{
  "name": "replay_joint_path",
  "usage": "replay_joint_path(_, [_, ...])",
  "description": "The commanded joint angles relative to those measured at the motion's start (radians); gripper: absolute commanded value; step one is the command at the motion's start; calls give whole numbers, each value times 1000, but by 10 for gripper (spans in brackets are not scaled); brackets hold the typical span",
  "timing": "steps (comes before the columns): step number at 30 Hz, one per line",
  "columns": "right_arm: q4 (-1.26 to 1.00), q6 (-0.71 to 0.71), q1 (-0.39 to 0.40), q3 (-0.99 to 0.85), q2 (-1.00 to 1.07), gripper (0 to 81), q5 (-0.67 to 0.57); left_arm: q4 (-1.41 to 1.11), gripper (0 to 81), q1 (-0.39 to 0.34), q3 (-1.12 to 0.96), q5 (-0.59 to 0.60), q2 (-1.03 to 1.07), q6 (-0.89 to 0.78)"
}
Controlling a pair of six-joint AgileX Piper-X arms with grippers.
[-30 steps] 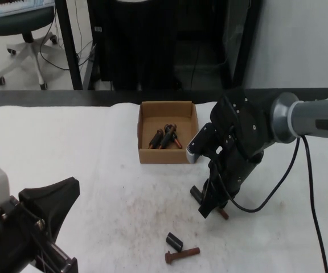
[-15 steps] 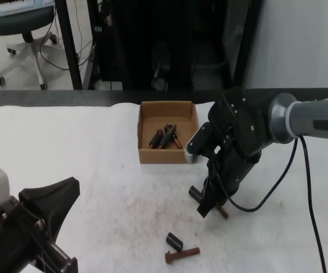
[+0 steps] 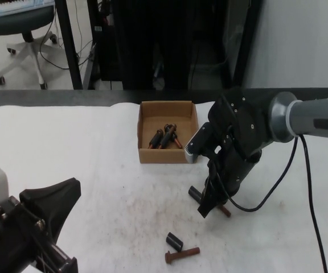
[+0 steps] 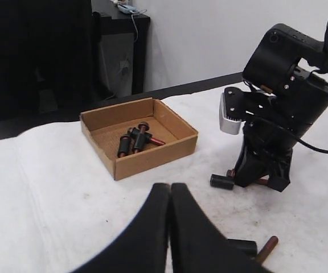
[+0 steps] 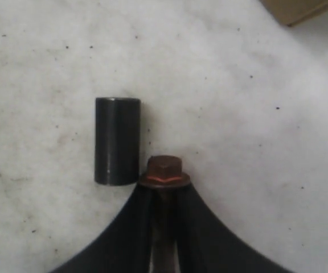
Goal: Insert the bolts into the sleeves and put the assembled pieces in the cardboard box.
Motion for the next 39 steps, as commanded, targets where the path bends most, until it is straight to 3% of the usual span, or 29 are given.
replay_joint_path(1, [116,33,-20,16,-34,8,-2,-9,3,0,-15,38,-6,-44])
replay_joint_path(8, [151,113,-74,16,-216,8,-105,226,3,0,-177,68,80,-84])
replay_joint_path(15, [192,159,-93,16,-397,8,-105,272,3,-12,-347,253,370,-276])
replay_joint_path(28, [268,226,-99,16,-525,8,-135,276,3,-219,-777,214,1067,-314])
replay_joint_path(33, [294,226,-101,16,-527,8,-135,365,0,-246,-974,308,1272,-261])
replay_joint_path(36, [297,226,-116,16,-527,8,-133,500,51,-255,-1104,332,1357,-156])
replay_joint_path(39, [306,234,-158,16,-530,8,-133,658,209,-260,-1210,318,1421,-29])
